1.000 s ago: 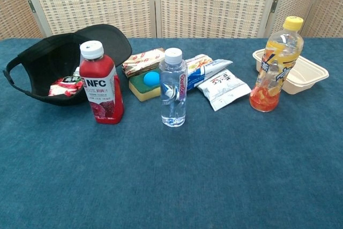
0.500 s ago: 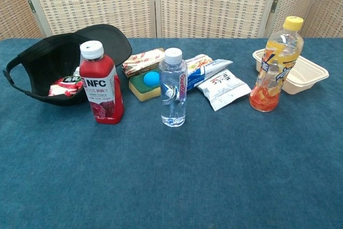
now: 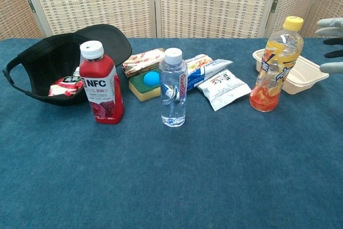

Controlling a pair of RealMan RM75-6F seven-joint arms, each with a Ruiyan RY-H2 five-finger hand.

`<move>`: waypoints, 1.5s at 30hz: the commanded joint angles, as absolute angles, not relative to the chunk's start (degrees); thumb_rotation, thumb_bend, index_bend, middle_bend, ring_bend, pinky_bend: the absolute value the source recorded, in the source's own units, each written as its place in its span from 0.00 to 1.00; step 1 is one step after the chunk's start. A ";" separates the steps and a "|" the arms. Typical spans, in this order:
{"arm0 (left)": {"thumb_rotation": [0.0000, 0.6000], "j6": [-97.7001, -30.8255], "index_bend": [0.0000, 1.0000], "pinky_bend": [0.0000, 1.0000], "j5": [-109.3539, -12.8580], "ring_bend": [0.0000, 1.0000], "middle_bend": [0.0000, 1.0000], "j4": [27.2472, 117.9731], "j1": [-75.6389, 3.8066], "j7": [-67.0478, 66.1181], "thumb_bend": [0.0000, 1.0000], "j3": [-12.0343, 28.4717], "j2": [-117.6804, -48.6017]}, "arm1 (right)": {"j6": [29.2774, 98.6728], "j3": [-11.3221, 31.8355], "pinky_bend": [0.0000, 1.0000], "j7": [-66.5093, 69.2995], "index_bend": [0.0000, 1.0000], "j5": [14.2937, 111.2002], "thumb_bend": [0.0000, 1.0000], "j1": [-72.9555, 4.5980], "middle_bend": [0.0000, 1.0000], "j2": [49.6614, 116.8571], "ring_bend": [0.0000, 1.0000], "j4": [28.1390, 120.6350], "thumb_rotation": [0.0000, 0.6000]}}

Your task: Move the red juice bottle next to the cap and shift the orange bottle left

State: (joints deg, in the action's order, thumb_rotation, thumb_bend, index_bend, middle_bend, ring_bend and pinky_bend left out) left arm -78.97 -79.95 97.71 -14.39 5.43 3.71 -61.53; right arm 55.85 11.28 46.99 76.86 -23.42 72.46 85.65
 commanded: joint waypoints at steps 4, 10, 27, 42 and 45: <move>1.00 -78.85 0.00 0.08 -80.02 0.00 0.00 97.80 -14.14 5.50 0.20 3.95 -61.26 | 53.11 12.70 0.12 48.16 0.00 76.08 0.00 -26.68 0.06 76.50 0.00 81.30 1.00; 1.00 -78.79 0.00 0.08 -80.03 0.00 0.00 97.96 -13.89 5.90 0.20 4.38 -60.73 | 50.39 13.01 0.12 48.77 0.00 76.11 0.00 -29.37 0.06 79.50 0.00 78.24 1.00; 1.00 -78.01 0.00 0.08 -80.25 0.00 0.00 97.85 -13.68 6.79 0.20 5.10 -60.08 | 50.62 14.22 0.24 48.51 0.47 75.44 0.38 -32.13 0.38 85.72 0.25 72.03 1.00; 1.00 -77.80 0.00 0.08 -80.43 0.00 0.00 98.08 -13.64 6.95 0.20 5.65 -59.80 | 53.41 11.68 0.28 50.87 0.51 81.34 0.39 -32.79 0.41 84.21 0.28 78.59 1.00; 1.00 -78.02 0.00 0.08 -80.33 0.00 0.00 98.04 -13.37 7.18 0.20 5.69 -59.60 | 52.84 11.19 0.28 50.65 0.51 81.37 0.38 -33.32 0.41 85.13 0.28 78.22 1.00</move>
State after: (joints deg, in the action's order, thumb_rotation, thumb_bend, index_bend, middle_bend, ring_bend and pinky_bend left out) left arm -77.97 -80.36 98.05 -13.42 7.13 5.68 -59.64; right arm 52.99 11.33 50.73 81.35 -33.18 84.97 78.33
